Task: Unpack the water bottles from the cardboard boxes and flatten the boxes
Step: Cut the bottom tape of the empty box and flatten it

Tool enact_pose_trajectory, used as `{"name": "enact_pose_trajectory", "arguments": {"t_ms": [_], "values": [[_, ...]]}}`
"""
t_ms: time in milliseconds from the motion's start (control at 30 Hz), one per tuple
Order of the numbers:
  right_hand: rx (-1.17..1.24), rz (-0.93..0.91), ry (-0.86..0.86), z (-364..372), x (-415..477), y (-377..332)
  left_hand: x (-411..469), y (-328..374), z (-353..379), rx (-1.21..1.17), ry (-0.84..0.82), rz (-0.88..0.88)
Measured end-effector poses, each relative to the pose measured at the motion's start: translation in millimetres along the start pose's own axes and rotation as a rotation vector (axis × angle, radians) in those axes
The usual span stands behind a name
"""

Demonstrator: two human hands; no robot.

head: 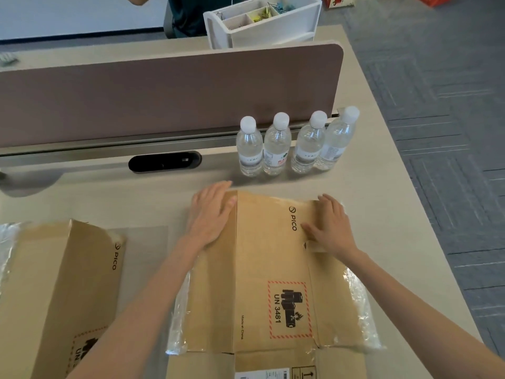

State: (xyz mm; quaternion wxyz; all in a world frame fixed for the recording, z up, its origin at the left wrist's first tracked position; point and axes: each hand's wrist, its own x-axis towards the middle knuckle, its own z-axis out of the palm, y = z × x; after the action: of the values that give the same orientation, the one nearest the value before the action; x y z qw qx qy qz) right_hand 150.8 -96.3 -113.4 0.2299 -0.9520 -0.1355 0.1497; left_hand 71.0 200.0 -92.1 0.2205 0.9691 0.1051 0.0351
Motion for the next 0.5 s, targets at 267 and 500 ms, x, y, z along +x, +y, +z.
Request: {"name": "enact_pose_trajectory", "arguments": {"t_ms": [267,500], "values": [[-0.078,0.130,0.069,18,-33,13,10,15,55,-0.058,-0.183,-0.086],[0.077,0.436,0.168,5,-29,8,34,14,63,-0.198,-0.140,-0.140]]}}
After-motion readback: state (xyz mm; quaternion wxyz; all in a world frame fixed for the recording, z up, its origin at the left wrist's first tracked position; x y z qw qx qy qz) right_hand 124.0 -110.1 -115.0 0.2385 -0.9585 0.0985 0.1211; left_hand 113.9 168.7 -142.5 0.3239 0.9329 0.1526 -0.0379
